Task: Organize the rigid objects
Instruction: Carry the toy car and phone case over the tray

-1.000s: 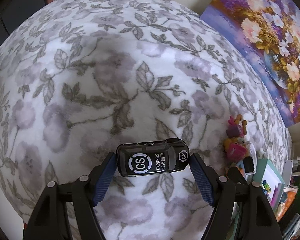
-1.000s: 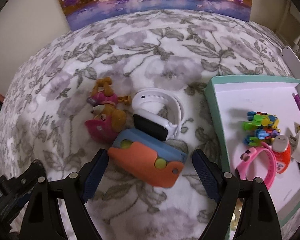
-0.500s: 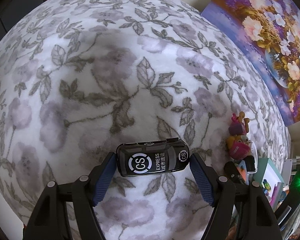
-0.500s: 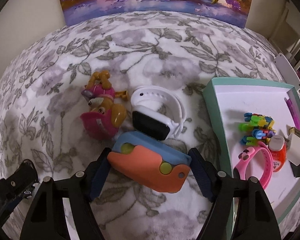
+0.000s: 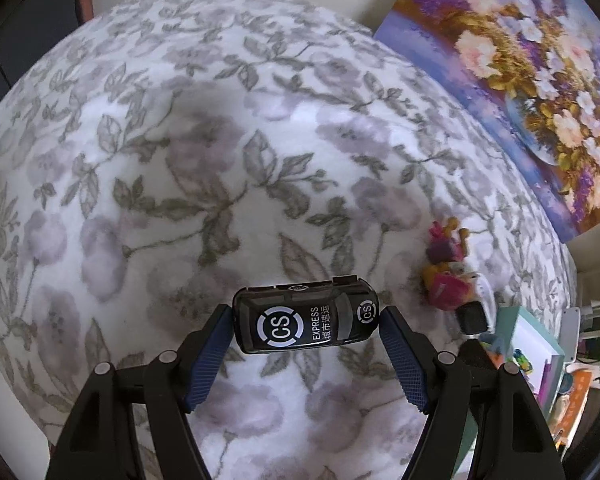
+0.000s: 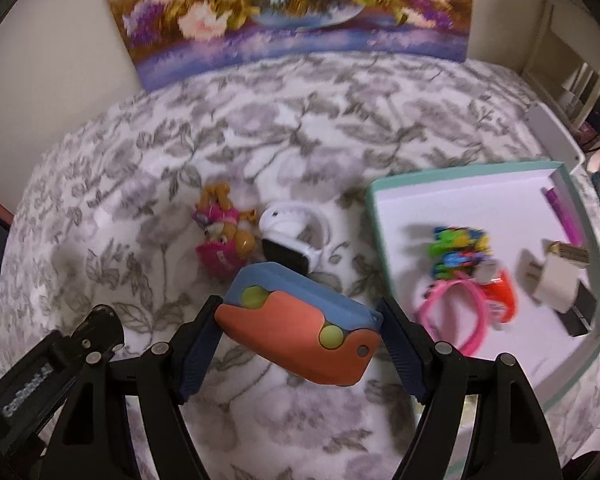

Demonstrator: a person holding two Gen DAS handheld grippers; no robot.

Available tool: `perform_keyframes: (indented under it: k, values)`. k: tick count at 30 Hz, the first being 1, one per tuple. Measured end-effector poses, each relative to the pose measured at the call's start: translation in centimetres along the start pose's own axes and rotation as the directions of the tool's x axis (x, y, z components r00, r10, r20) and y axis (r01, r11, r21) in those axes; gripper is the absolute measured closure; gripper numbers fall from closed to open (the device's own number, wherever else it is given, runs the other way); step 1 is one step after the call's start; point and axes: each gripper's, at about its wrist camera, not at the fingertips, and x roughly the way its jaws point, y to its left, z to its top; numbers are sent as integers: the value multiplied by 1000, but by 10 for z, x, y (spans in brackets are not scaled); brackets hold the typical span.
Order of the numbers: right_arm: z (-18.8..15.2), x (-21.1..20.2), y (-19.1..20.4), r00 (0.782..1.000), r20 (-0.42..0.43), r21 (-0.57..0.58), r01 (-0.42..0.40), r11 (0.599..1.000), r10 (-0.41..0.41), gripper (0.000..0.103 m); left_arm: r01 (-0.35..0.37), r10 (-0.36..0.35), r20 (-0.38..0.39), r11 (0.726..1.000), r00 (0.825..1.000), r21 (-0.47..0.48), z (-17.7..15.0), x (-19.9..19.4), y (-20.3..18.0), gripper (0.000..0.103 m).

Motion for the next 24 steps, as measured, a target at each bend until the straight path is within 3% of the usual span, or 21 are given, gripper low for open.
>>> perform_keyframes:
  k: [11,24]
  values:
    - [-1,-45,-53,999,28,60,23,998,-25,25,14,-22,65,991,998,130,-21,-30,-61,26]
    - [6,-55,-149,996,14,211,80,974,-85,25,24,-44,71,966,997,257,-58,-38,-130,26]
